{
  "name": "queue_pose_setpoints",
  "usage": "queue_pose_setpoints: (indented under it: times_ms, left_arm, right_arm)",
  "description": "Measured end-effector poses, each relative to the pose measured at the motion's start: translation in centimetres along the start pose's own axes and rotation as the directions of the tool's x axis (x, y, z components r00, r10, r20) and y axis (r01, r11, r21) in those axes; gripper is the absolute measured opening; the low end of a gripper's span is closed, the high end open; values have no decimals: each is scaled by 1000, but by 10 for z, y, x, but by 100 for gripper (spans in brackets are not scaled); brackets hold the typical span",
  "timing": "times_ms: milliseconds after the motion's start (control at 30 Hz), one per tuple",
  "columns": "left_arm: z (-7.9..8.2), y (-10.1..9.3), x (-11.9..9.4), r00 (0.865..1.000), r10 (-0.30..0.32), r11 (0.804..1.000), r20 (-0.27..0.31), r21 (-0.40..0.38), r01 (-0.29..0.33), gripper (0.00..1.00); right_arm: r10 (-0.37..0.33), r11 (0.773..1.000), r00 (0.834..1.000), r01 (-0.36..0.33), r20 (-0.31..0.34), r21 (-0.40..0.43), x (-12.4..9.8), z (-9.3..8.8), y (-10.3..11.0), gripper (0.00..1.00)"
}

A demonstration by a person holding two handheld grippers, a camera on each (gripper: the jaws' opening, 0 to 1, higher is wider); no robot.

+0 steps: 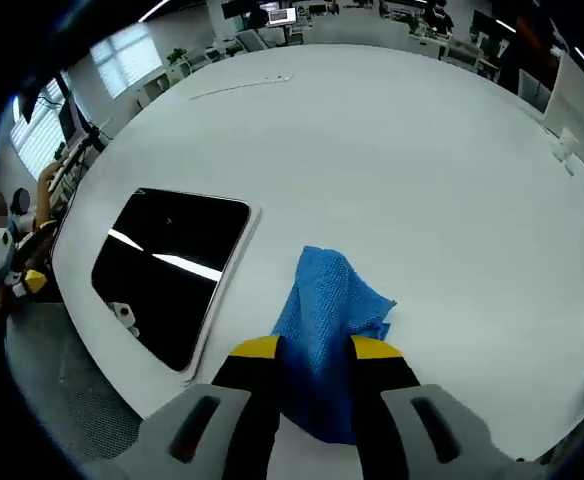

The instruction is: Wipe the mirror surface with the cleaning cloth until all visible marks leave the cleaned area.

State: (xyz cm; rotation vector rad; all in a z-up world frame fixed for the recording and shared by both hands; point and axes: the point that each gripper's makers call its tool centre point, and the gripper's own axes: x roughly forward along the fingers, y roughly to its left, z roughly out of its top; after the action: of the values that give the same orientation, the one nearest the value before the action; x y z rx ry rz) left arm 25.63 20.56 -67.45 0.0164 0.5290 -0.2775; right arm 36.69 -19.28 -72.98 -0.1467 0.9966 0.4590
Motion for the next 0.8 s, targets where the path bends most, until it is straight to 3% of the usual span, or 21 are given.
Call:
queue_pose_setpoints:
  times_ms: [33,167,233,300,333,467,600,800]
  left_arm:
    - [0,0,0,1000,1,1000,-1,-5,-1,99]
    - [0,1,0,1000,-1,1000,-2,-10,1,99]
    - [-2,-1,2,1000,-11,1000,-28,-11,10,99]
    - [10,-7,0,999,-46,998,22,-33,46,99]
    - [14,-8,-3,998,-49,999,28,-22,50,99]
    - [19,-2,-11,998,-48,998,40,-45,50,99]
    - [19,8,-17,998,-60,997,35,-43,62,99]
    - [24,16,-23,998,-42,998,46,-37,44,99]
  right_arm:
    - [8,1000,998,-8,57,-1,-8,8,-3,46]
    - [39,999,989,-41,145,13,-24,9,-11,70]
    - [72,997,973,-73,218,-5,-32,9,-12,77]
    - [57,998,975,-58,217,-2,-38,-4,-21,80]
    - [77,997,965,-72,249,-31,-40,-3,-20,84]
    - [91,995,960,-75,263,-71,-46,-17,-12,98]
    - [83,991,952,-47,294,-126,-60,-23,-8,98]
    - [107,985,963,-69,249,-156,-65,-39,-1,98]
